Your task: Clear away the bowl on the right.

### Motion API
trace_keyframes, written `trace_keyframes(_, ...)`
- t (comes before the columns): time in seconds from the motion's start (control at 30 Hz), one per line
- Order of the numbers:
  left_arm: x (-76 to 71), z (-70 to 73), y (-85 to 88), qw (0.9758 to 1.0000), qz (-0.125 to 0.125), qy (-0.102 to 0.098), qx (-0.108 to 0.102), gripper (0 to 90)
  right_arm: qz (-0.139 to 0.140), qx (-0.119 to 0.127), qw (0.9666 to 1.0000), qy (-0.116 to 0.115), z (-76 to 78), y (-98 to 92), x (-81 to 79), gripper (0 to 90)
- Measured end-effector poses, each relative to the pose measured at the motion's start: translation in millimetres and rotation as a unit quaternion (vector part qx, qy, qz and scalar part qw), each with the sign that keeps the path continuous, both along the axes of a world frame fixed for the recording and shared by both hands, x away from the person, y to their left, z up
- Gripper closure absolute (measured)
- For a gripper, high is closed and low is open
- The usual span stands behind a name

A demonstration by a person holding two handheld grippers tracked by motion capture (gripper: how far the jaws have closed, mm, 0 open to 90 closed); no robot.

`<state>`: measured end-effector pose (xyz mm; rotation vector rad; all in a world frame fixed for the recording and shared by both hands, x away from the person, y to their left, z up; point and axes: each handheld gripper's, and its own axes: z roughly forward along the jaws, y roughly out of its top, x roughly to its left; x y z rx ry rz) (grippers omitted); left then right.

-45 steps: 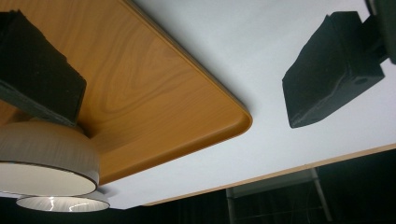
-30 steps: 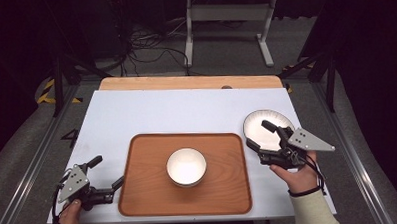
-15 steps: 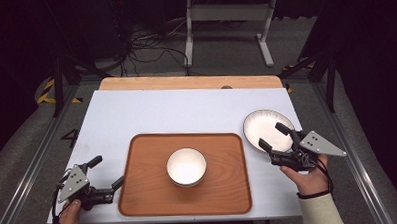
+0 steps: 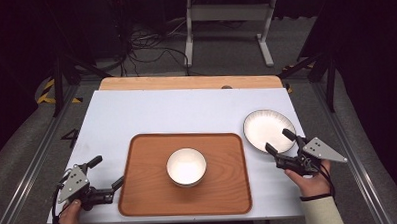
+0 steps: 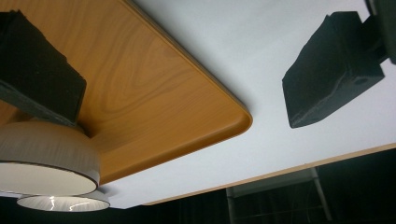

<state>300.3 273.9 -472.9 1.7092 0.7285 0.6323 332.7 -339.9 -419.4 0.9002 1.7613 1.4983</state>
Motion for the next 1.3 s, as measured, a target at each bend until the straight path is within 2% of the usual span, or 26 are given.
trace_keyframes(0.2,-0.1,-0.1,-0.1,1.0000,-0.001,0.000,0.000,0.2,-0.001,0.004,1.0000,0.000,-10.6,-2.8,-0.6,18.7)
trace_keyframes(0.67,-0.1,-0.1,-0.1,1.0000,-0.001,-0.001,0.000,0.2,0.002,0.002,0.9996,0.028,-36.1,-4.8,-6.3,18.4)
trace_keyframes(0.8,-0.1,-0.1,-0.2,1.0000,-0.001,-0.001,0.000,0.2,0.000,0.008,0.9997,0.025,-36.2,-6.1,-7.8,16.3)
trace_keyframes(0.9,-0.2,-0.1,-0.2,1.0000,-0.001,-0.001,0.000,0.2,-0.003,0.009,0.9995,0.031,-36.4,-6.0,-7.1,13.3)
trace_keyframes(1.07,-0.4,0.0,-0.2,1.0000,-0.001,0.000,0.001,0.2,0.005,-0.002,0.9994,0.034,-36.4,-4.4,-6.2,10.1)
trace_keyframes(1.3,-0.2,-0.1,-0.2,1.0000,-0.001,-0.001,0.001,0.2,0.011,-0.004,0.9993,0.035,-36.4,-4.2,-5.6,9.9)
